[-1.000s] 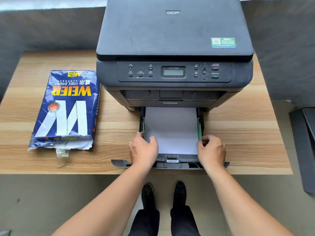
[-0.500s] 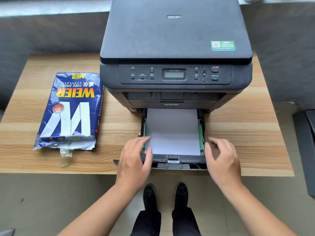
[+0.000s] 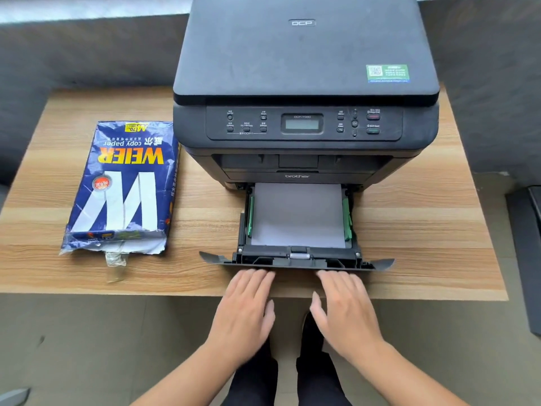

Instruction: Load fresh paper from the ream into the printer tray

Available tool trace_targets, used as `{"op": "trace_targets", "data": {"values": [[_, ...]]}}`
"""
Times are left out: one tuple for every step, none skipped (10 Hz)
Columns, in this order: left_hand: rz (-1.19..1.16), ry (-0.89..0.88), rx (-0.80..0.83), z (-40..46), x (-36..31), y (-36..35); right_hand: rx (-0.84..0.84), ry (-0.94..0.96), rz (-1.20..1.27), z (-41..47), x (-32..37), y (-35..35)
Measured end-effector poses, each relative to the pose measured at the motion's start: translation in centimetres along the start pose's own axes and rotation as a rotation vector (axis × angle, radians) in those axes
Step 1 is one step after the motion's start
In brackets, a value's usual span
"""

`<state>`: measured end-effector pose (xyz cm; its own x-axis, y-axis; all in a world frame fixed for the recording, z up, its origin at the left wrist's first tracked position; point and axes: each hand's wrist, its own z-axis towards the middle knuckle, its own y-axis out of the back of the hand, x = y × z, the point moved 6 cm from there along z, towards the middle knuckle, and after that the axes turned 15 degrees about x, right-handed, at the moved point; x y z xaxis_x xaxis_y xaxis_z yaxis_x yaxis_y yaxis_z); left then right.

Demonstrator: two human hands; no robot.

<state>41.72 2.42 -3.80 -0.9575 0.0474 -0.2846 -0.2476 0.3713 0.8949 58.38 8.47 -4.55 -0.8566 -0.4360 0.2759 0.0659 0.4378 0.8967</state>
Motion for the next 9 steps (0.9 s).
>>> {"op": "trace_targets", "data": {"values": [[0.016, 0.029, 0.002, 2.2, 0.6, 0.6, -0.022, -0.063, -0.005, 2.8, -0.2, 1.3], [0.057, 0.054, 0.013, 5.3, 1.5, 1.2, -0.05, -0.104, -0.029, 5.7, -0.3, 2.5], [0.088, 0.116, 0.02, 8.5, 2.6, 2.1, -0.057, -0.09, -0.042, 9.1, 0.0, 3.7], [0.148, 0.164, 0.076, 10.8, 3.4, 3.1, -0.019, -0.077, -0.087, 12.0, 0.1, 4.8], [0.172, 0.164, 0.113, 11.6, 4.0, 3.2, 0.004, -0.095, -0.099, 13.0, 0.1, 4.9], [0.122, 0.141, 0.083, 11.6, 4.4, 3.2, 0.018, -0.085, -0.115, 13.0, 0.3, 4.0], [0.08, 0.12, 0.029, 12.3, 4.7, 3.5, 0.011, -0.11, -0.138, 13.7, -0.5, 3.9], [0.039, 0.132, 0.032, 13.1, 5.1, 4.6, 0.061, -0.132, -0.091, 14.1, -0.1, 4.3], [0.062, 0.126, 0.063, 12.9, 5.1, 4.1, 0.21, -0.113, 0.07, 13.3, -0.2, 3.0]]}}
